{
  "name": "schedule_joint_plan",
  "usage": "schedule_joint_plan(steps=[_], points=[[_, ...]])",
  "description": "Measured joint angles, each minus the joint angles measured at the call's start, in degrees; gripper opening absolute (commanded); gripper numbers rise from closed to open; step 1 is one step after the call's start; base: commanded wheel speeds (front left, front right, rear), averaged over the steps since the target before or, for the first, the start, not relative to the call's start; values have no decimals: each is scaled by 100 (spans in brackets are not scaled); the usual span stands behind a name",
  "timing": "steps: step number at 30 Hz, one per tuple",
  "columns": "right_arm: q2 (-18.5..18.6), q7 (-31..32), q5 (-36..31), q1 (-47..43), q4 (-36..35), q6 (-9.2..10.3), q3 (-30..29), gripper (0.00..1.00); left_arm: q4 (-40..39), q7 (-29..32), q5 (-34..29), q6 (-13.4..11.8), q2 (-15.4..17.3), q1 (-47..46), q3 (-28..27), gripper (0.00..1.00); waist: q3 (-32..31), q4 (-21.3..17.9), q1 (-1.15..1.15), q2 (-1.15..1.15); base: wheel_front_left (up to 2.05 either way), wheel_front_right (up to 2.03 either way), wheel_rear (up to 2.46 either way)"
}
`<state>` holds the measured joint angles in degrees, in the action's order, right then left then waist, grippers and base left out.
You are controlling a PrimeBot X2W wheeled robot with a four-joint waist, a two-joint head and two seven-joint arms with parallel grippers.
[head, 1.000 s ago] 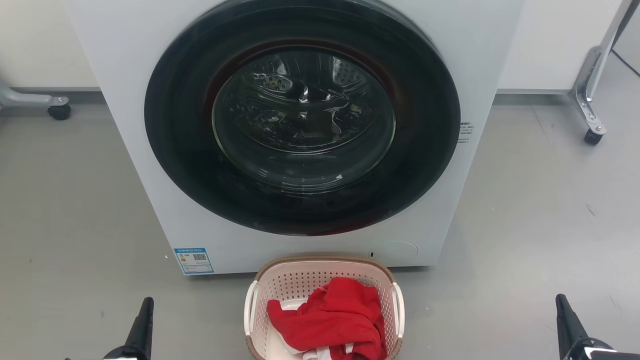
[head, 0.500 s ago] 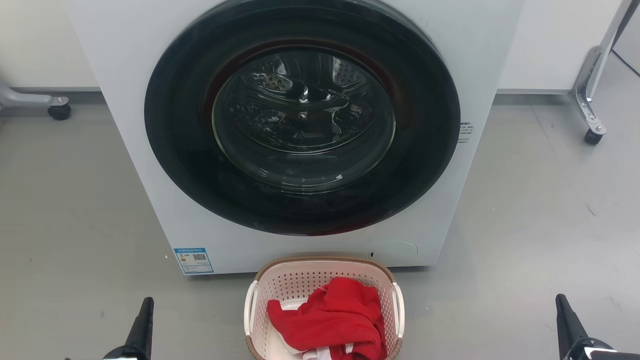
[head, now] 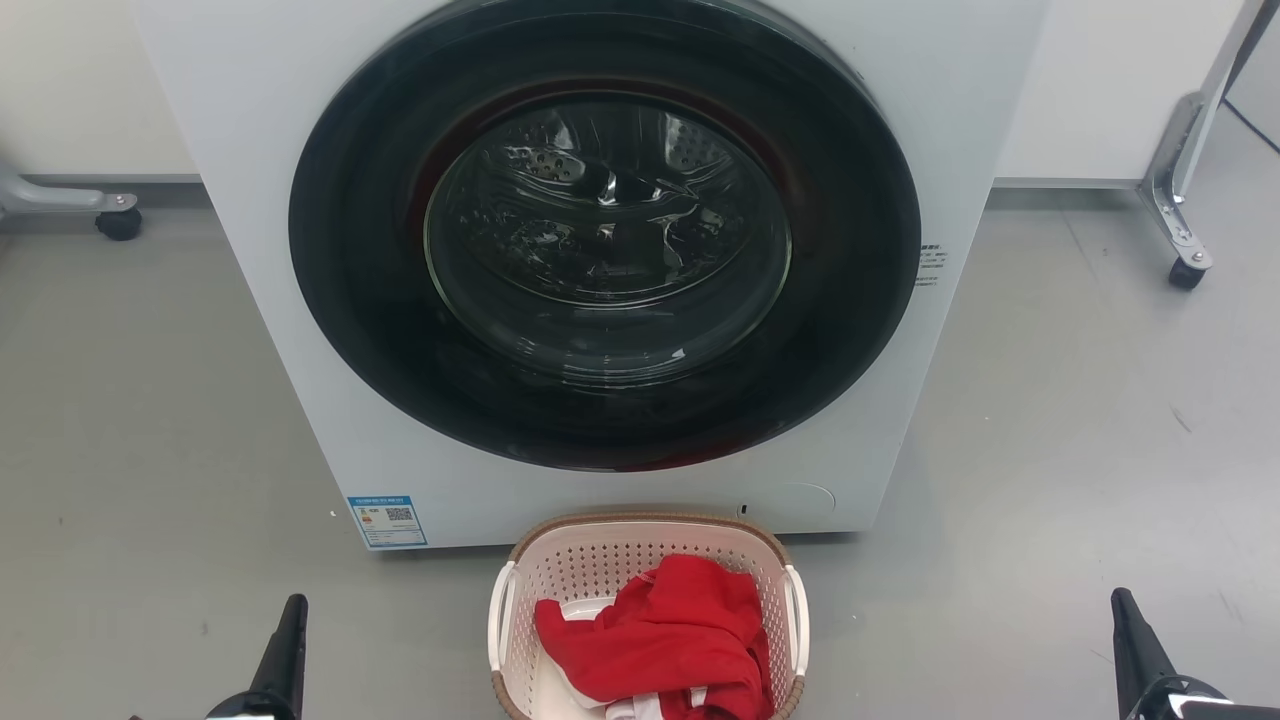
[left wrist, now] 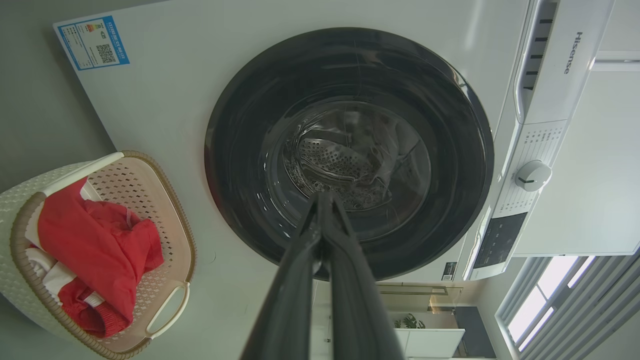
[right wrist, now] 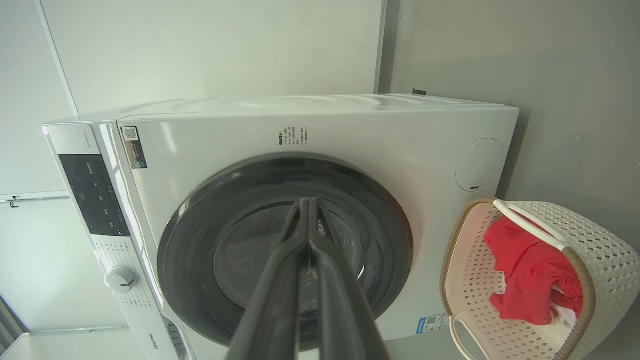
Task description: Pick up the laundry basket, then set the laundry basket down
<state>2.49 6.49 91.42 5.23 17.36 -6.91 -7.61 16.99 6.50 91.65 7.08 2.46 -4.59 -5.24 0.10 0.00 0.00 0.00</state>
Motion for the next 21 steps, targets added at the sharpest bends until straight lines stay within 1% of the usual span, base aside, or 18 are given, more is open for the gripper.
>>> schedule_joint_plan(steps=[21], points=[[-1,-1,1,0,0,0,0,0,-1,0,0,0,-1,-1,0,0,0,0,0,0,0,0,0]])
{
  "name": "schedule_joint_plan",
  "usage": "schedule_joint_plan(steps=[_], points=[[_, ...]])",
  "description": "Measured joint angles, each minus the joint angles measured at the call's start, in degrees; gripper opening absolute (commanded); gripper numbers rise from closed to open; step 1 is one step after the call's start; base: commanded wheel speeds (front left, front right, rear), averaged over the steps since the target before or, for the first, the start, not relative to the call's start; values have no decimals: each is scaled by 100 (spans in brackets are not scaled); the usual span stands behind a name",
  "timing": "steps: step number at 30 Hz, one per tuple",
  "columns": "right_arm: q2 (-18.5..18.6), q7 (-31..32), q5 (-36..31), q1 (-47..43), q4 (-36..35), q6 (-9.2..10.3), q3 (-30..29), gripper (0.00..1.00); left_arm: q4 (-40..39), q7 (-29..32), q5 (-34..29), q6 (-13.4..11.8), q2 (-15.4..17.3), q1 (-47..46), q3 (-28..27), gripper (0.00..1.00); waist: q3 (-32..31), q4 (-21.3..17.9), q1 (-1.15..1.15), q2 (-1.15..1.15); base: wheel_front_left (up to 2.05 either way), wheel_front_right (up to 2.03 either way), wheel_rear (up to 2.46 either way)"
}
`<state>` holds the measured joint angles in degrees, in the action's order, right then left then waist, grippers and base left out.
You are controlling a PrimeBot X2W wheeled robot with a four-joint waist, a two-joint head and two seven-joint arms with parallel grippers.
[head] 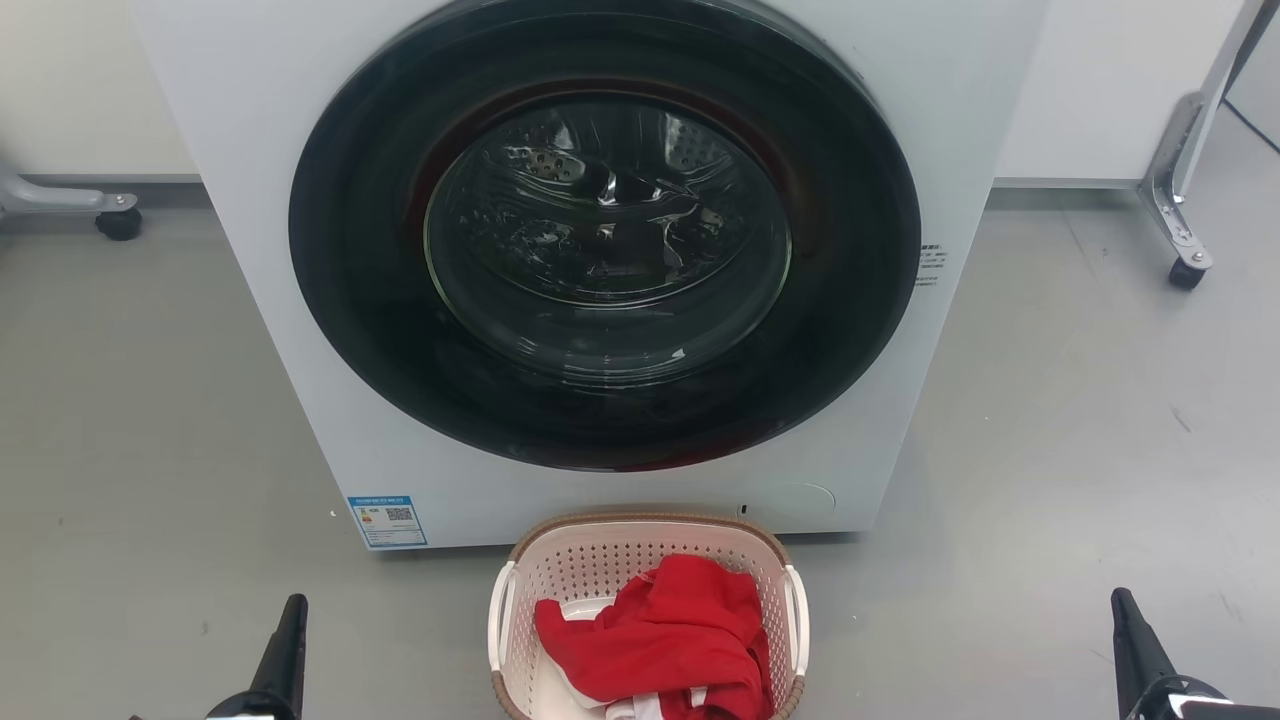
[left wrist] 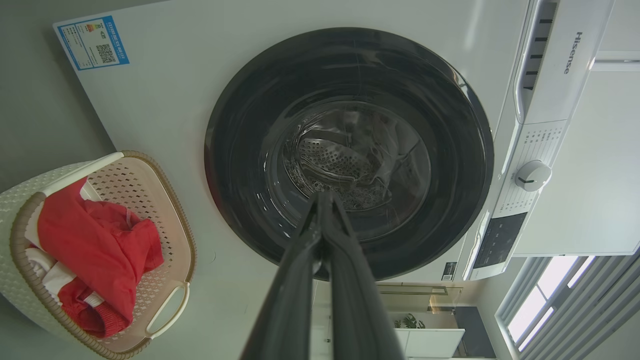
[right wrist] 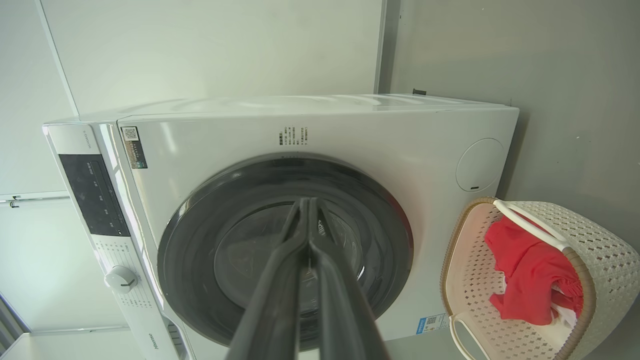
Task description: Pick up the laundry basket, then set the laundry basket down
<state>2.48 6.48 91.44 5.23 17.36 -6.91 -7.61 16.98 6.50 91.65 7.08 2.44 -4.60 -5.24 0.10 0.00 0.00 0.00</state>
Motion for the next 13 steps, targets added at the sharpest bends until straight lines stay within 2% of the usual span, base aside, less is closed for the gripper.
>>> schedule_joint_plan(steps=[13], points=[[0,0,0,0,-9,0,0,0,-1,0,5,0,0,0,0,0,0,0,0,0,0,0,0]])
